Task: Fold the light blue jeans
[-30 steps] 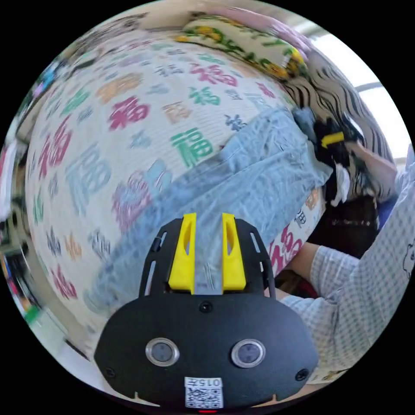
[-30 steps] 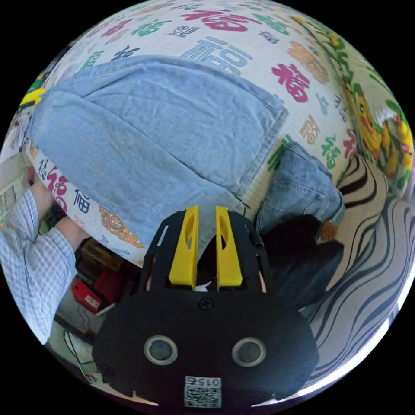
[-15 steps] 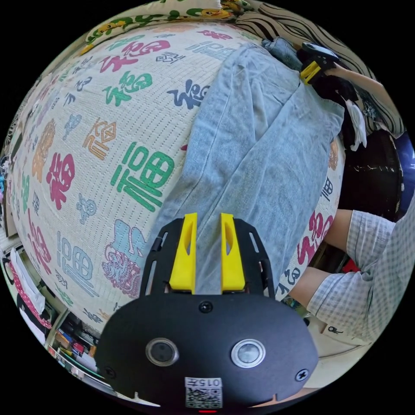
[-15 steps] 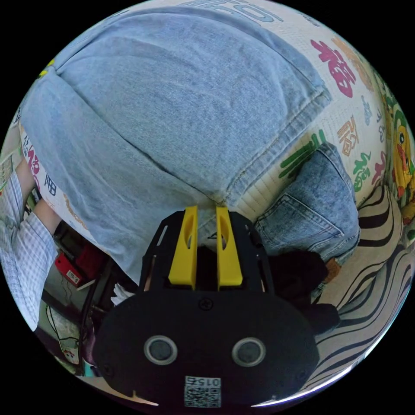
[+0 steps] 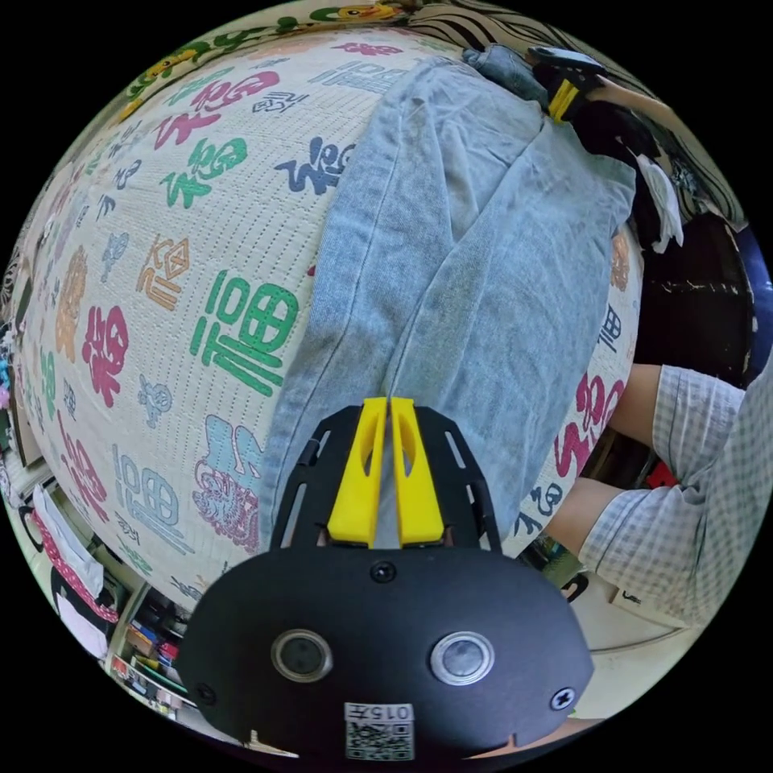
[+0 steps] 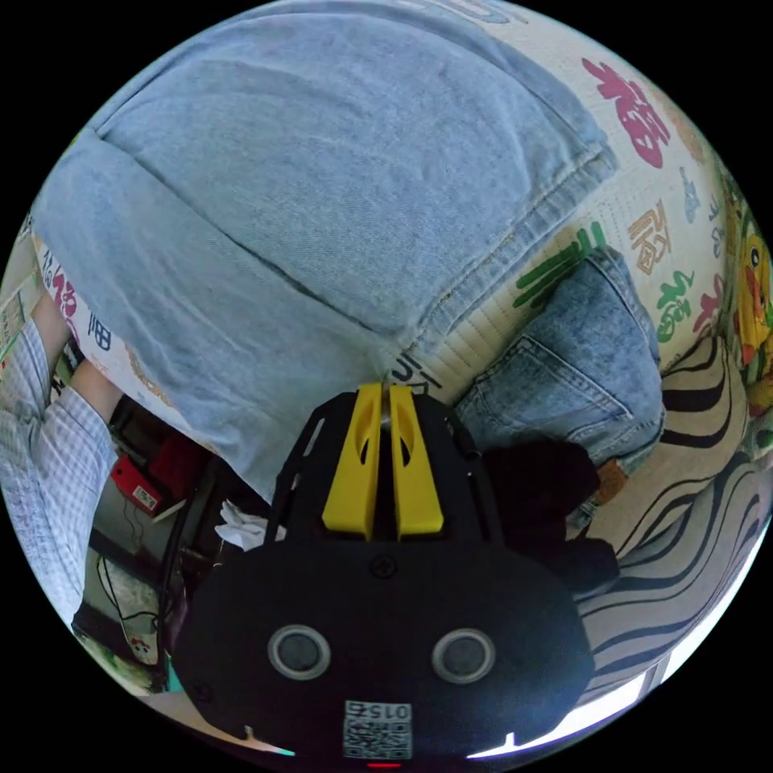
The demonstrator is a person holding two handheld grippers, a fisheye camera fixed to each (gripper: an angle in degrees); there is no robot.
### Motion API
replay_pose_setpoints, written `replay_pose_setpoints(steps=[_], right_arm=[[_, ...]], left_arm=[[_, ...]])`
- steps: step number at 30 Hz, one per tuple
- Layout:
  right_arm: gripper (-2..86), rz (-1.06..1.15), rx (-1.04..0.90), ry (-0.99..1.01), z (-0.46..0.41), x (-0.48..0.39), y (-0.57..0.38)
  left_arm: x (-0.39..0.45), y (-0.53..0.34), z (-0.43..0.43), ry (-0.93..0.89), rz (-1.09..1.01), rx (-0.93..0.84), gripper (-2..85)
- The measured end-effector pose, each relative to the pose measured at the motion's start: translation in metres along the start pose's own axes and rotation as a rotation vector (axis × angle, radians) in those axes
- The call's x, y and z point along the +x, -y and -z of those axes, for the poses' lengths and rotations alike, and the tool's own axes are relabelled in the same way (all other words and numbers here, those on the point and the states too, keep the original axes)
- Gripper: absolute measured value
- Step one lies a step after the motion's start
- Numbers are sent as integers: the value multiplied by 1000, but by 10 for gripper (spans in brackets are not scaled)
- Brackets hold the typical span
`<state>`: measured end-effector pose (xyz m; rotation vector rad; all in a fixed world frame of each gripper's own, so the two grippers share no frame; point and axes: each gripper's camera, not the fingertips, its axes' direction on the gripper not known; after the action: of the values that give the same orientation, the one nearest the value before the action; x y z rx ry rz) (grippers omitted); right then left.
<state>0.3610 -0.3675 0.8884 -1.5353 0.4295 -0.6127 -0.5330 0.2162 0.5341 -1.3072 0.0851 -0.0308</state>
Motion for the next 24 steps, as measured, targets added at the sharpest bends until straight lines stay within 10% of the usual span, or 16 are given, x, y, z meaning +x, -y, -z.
replay_pose_setpoints(steps=[12,18,24], right_arm=[[2,-96,224,-119,71,71,-31],[44,-266,97,-12,-11,107,11],[66,-462,419,251,-81,123,-135]], left_arm=[[-33,47,41,-33,275,167,-5],[-55,101,-30,-65,387,62,0],[-32,142,-35,26,399,40,26]])
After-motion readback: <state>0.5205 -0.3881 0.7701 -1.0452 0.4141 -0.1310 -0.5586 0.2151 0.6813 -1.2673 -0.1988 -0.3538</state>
